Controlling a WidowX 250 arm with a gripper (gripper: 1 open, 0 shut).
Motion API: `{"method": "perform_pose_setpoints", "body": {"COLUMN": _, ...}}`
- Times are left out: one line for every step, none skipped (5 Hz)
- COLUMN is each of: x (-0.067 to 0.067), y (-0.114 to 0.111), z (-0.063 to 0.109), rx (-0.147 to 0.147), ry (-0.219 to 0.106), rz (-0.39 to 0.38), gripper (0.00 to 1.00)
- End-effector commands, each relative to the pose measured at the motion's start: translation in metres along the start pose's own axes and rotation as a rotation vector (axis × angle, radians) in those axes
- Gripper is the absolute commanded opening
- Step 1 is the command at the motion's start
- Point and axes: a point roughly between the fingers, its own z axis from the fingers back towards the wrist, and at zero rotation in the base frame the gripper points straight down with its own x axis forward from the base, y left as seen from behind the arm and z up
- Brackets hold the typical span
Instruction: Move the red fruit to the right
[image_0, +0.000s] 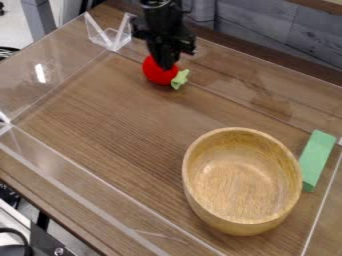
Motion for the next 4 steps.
{"method": "perform_pose_setpoints", "body": {"x": 0.027, "y": -0.012, "z": 0.036, "rx": 0.028, "ry": -0.097, "rz": 0.015, "gripper": 0.00}}
{"method": "perform_pose_setpoints", "body": {"x": 0.027, "y": -0.032, "z": 0.030, "rx": 0.040, "ry": -0.108, "rz": 0.059, "gripper": 0.00}}
{"method": "perform_pose_setpoints", "body": {"x": 0.021, "y": -0.022, "z": 0.013, "rx": 0.066, "ry": -0.105, "rz": 0.135, "gripper": 1.00}}
{"method": "perform_pose_setpoints", "body": {"x": 0.017, "y": -0.014, "z": -0.002, "rx": 0.090, "ry": -0.101, "rz": 0.209, "gripper": 1.00}}
